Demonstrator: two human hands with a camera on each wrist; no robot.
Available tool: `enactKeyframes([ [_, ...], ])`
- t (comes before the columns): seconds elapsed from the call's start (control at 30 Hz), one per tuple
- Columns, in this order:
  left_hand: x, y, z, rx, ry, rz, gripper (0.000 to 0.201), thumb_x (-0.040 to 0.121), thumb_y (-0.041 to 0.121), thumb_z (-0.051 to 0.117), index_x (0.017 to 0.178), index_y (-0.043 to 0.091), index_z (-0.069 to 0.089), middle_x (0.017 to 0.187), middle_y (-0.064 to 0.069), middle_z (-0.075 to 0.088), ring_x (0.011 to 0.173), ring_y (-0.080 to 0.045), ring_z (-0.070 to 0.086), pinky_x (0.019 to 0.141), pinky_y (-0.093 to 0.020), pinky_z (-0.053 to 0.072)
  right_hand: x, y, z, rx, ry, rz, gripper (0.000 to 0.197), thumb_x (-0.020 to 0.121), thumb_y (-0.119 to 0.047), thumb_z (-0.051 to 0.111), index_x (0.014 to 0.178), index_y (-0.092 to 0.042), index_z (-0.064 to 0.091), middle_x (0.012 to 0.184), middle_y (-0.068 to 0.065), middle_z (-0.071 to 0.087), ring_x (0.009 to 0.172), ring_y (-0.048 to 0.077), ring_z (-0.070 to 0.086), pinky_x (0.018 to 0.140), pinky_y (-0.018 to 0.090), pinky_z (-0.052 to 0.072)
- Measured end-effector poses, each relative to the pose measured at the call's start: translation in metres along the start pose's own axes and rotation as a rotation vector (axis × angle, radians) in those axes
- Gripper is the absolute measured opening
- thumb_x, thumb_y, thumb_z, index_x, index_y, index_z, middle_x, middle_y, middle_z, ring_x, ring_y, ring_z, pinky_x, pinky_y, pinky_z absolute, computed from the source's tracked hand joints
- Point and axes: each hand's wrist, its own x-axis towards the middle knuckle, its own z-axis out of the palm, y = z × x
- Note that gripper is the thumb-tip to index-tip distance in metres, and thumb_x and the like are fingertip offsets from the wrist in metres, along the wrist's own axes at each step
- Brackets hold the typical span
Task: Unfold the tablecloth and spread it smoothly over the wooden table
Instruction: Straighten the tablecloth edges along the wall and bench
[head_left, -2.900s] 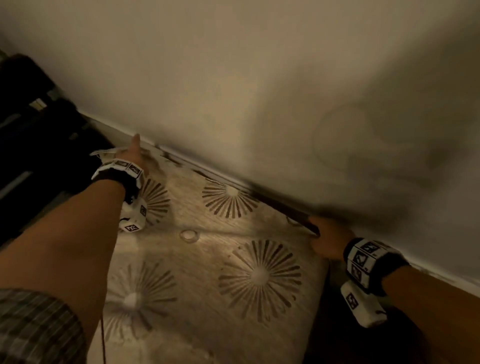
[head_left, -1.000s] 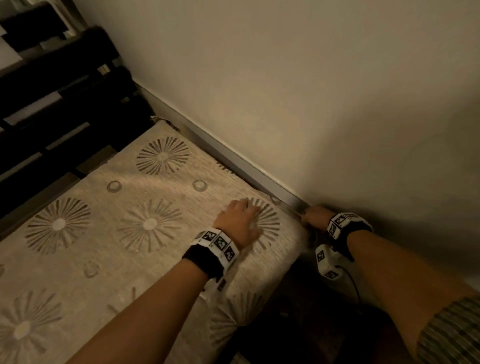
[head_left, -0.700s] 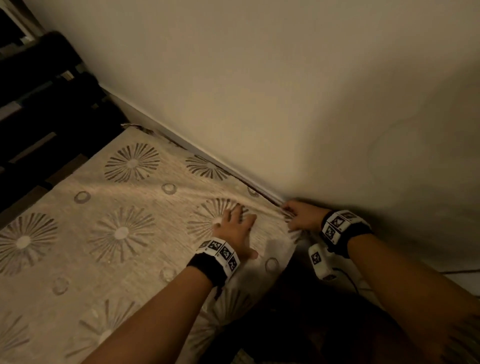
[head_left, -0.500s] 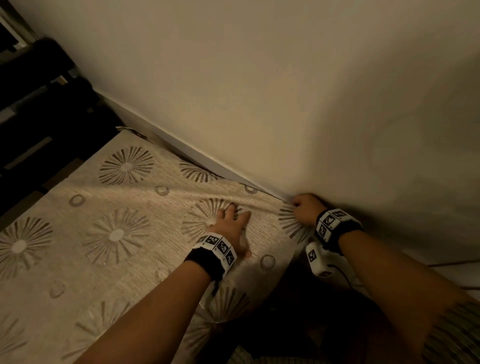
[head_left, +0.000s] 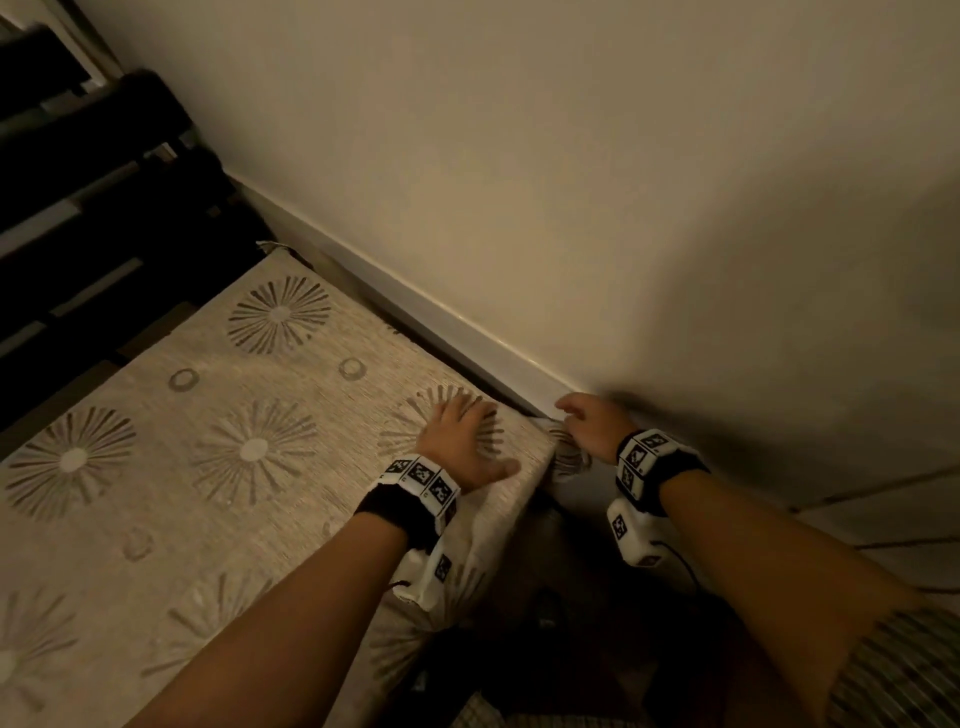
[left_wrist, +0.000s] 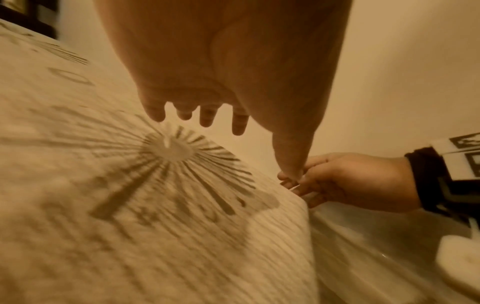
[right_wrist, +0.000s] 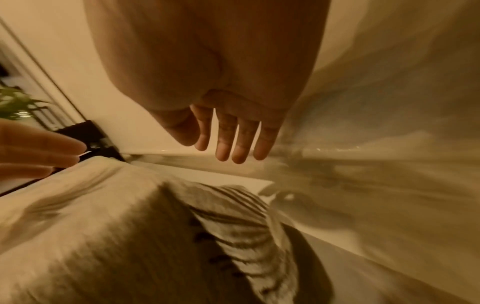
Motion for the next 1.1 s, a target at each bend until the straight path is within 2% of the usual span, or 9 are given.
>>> enactKeyframes([
  [0.13, -0.015, -0.050, -0.017, 0.058, 0.157, -0.104, 0.094, 0.070, 0.080, 0.050, 0.146, 0.029, 0.031, 0.157, -0.009, 0.022, 0.143, -0.034, 0.016, 0.115, -0.050, 0.023, 0.017, -0.047, 0.005, -0.118, -0.030, -0.196, 0.036, 0.096, -0.017, 0.046, 0.130, -0.016, 0.056, 0.138, 0.007, 0.054, 0.124, 0.025, 0.051, 0.107, 0.038, 0.038],
  [0.27, -0.049, -0.116, -0.028, 0.105, 0.159, -0.350, 0.088, 0.077, 0.081, 0.039, 0.149, 0.035, 0.018, 0.161, -0.005, 0.009, 0.147, -0.034, 0.003, 0.116, -0.055, 0.014, 0.029, -0.095, 0.030, -0.284, -0.168, -0.465, 0.048, 0.100, -0.031, 0.042, 0.145, -0.017, 0.036, 0.151, 0.007, 0.036, 0.138, 0.026, 0.034, 0.114, 0.035, 0.027],
  [0.37, -0.074, -0.155, -0.024, 0.092, 0.041, -0.468, 0.091, 0.075, 0.078, 0.044, 0.149, 0.039, 0.008, 0.162, -0.004, -0.004, 0.147, -0.038, -0.004, 0.113, -0.062, 0.012, 0.031, -0.101, 0.061, -0.558, -0.360, -0.399, 0.073, 0.094, -0.056, 0.036, 0.153, -0.025, 0.006, 0.162, 0.004, -0.002, 0.149, 0.024, -0.001, 0.119, 0.048, 0.011],
  [0.43, -0.085, -0.170, -0.020, 0.060, -0.021, -0.485, 0.093, 0.076, 0.078, 0.045, 0.150, 0.041, 0.001, 0.162, -0.003, -0.011, 0.147, -0.037, -0.007, 0.114, -0.061, 0.012, 0.033, -0.090, 0.071, -0.644, -0.338, -0.383, 0.085, 0.085, -0.061, 0.037, 0.153, -0.024, 0.003, 0.162, 0.002, -0.007, 0.148, 0.023, -0.005, 0.118, 0.052, 0.013],
  [0.57, -0.092, -0.177, -0.019, 0.016, 0.023, -0.471, 0.087, 0.080, 0.077, 0.038, 0.151, 0.042, 0.003, 0.162, -0.001, -0.010, 0.148, -0.033, -0.005, 0.116, -0.057, 0.012, 0.033, -0.100, 0.056, -0.540, -0.272, -0.408, 0.063, 0.090, -0.031, 0.059, 0.146, -0.015, 0.036, 0.157, 0.008, 0.021, 0.142, 0.027, 0.026, 0.117, 0.036, 0.024],
  [0.67, -0.092, -0.184, -0.022, -0.032, 0.050, -0.447, 0.085, 0.080, 0.078, 0.035, 0.151, 0.038, 0.012, 0.163, -0.001, 0.000, 0.148, -0.032, 0.004, 0.114, -0.056, 0.016, 0.044, -0.142, 0.038, -0.569, -0.311, -0.338, 0.033, 0.092, -0.016, 0.054, 0.122, -0.007, 0.061, 0.134, 0.015, 0.053, 0.122, 0.030, 0.051, 0.103, 0.034, 0.040],
  [0.8, -0.083, -0.207, -0.050, -0.145, 0.109, -0.370, 0.084, 0.074, 0.079, 0.041, 0.143, 0.032, 0.031, 0.149, -0.006, 0.036, 0.135, -0.031, 0.035, 0.107, -0.050, 0.035, 0.070, -0.209, 0.017, -0.532, -0.210, -0.309, 0.033, 0.095, -0.019, 0.050, 0.126, -0.013, 0.059, 0.135, 0.010, 0.055, 0.121, 0.028, 0.052, 0.102, 0.034, 0.040],
  [0.93, -0.064, -0.235, -0.102, -0.028, 0.147, -0.358, 0.078, 0.088, 0.064, 0.047, 0.150, 0.023, 0.023, 0.154, -0.009, 0.029, 0.138, -0.032, 0.031, 0.111, -0.049, 0.032, 0.102, -0.260, 0.024, -0.333, -0.104, -0.340, 0.034, 0.095, -0.021, 0.051, 0.128, -0.014, 0.057, 0.134, 0.010, 0.056, 0.121, 0.028, 0.053, 0.103, 0.034, 0.038],
  [1.1, -0.015, -0.265, -0.157, 0.090, 0.105, -0.324, 0.076, 0.090, 0.053, 0.052, 0.151, 0.023, 0.019, 0.156, -0.008, 0.026, 0.140, -0.031, 0.030, 0.111, -0.047, 0.032, 0.148, -0.287, 0.059, -0.247, -0.202, -0.316, 0.036, 0.095, -0.026, 0.051, 0.129, -0.015, 0.056, 0.136, 0.011, 0.055, 0.119, 0.027, 0.054, 0.100, 0.034, 0.041],
])
